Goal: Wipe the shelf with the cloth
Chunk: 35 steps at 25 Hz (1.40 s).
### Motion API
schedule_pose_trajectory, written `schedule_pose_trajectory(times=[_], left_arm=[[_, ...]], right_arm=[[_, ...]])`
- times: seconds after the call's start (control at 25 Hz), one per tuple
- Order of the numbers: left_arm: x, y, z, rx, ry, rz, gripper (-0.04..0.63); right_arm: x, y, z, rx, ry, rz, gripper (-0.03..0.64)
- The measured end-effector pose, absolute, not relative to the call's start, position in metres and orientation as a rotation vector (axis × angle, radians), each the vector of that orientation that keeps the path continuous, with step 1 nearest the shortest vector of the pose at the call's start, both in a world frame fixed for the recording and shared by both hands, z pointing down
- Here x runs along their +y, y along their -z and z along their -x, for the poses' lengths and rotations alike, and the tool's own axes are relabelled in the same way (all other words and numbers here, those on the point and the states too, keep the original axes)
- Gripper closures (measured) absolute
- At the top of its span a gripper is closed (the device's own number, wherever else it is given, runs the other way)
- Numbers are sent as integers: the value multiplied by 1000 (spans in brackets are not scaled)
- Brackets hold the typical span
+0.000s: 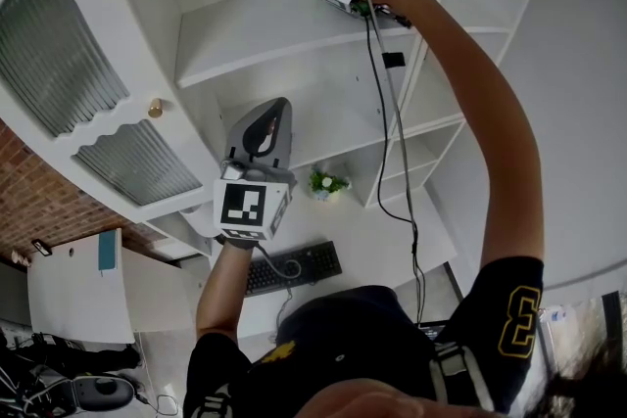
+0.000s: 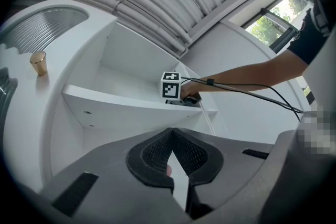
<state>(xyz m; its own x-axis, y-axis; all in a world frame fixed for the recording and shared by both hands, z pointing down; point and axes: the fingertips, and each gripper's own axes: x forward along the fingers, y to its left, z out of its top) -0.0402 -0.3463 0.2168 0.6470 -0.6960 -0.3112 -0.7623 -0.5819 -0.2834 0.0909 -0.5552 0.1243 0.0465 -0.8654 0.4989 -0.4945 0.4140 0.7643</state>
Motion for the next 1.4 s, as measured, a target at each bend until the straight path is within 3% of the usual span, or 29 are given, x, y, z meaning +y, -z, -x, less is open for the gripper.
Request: schedule_pose_trajectory(times=[0.76,1.08,1.4], left_arm=[[-341,-225,47,1193,-210,2459,577],[-324,-225,87,1286,-222,2407,577],[-313,-233,140,1406,-177,2358,577]], right_arm=[[-535,-87,-67,-1613,590,-1284,574],[-478,-71,76,-1966,745,-1026,575],[-452,-92,162,-2023,772,-841,574]])
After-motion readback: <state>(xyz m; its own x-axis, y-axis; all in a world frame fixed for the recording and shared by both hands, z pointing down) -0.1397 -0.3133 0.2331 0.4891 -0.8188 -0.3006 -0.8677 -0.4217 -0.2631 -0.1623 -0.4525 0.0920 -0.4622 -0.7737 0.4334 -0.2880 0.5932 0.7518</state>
